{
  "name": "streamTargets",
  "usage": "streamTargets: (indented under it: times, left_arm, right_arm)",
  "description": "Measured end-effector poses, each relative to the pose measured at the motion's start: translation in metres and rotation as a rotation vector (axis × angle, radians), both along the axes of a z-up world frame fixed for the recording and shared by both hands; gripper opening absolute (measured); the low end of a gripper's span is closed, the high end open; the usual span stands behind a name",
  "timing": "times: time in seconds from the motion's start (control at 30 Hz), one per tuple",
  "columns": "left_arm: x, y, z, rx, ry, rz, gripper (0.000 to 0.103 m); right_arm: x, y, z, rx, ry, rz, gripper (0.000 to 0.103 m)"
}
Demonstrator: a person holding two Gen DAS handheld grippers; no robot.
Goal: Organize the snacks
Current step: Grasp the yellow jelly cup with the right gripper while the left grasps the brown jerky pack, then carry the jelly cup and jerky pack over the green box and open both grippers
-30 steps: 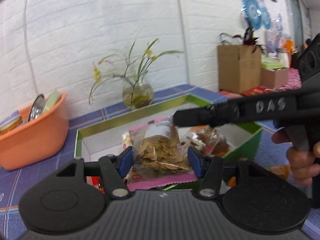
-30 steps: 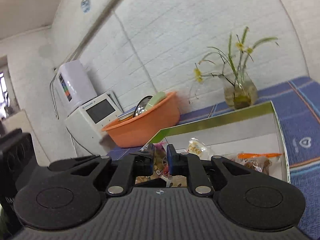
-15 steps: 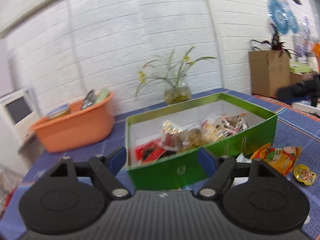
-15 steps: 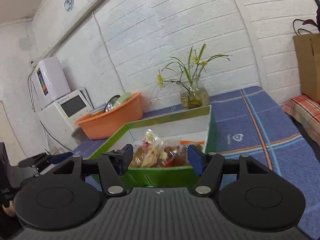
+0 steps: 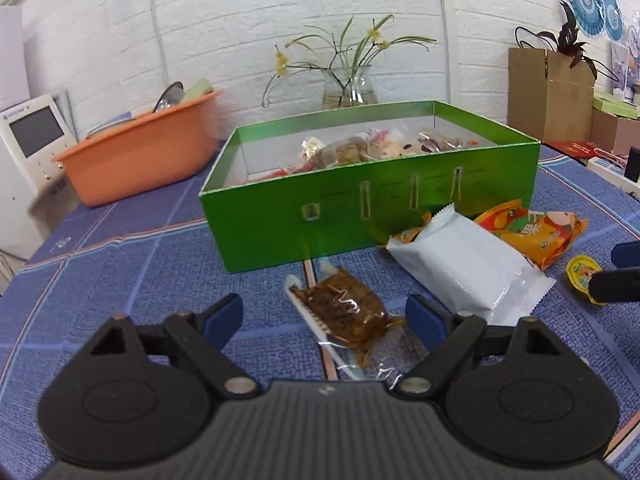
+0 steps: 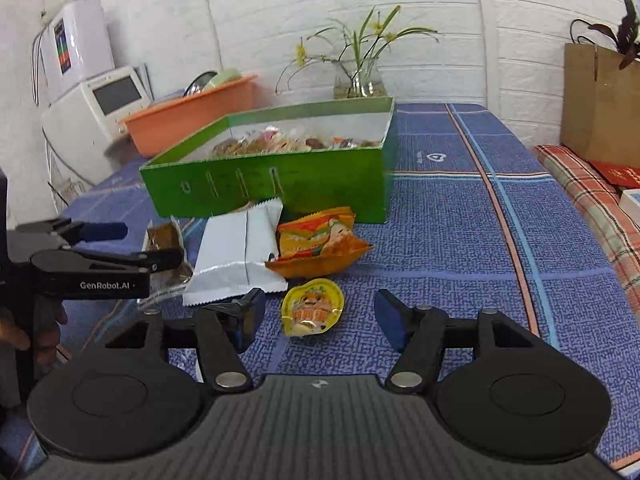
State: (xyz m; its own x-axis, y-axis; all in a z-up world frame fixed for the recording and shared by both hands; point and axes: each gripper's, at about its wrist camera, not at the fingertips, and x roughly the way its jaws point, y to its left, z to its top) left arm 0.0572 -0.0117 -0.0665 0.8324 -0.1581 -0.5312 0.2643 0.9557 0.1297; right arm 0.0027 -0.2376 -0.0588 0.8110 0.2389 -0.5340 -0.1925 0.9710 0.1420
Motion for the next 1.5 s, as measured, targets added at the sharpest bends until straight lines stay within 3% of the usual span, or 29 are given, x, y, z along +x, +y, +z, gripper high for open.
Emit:
streamTargets:
  times: [0.2,0.27,0.33,0.63,0.87,1.03,1.23,1.5]
  left_arm:
    - [0.014,0.004,-0.006,-0.13,0.104,-0.052,0.088]
    - [0.015,0.0,-0.006,-0.126,0.104,-0.079,0.081]
    - [0.015,0.0,-0.007,-0.132,0.104,-0.083,0.079]
    - [0.008,0.006,-0.004,-0.141,0.107,-0.098,0.066]
    - [0.004,0.021,-0.001,-0.172,0.123,-0.047,0.063]
    - [-0.004,0.028,0.003,-0.178,0.112,-0.02,0.063]
    - [-0.013,0.038,0.019,-0.172,0.059,0.016,0.063]
    - [0.0,0.045,0.061,-0.147,-0.051,0.031,0.063]
  right_arm:
    - [0.009,0.006,-0.006,-0.029,0.035,0.0,0.097]
    - [0.011,0.007,-0.006,-0.056,0.032,-0.007,0.077]
    - [0.012,0.009,-0.006,-0.089,0.027,-0.012,0.064]
    - [0.001,0.015,-0.006,-0.148,0.001,0.012,0.064]
    - [-0.017,0.018,0.001,-0.087,-0.003,0.067,0.064]
    - [-0.022,0.025,0.008,0.018,-0.006,0.129,0.064]
    - [-0.021,0.039,0.02,0.076,-0.058,0.157,0.063]
    - [-0.007,0.036,0.063,0.11,-0.207,0.167,0.063]
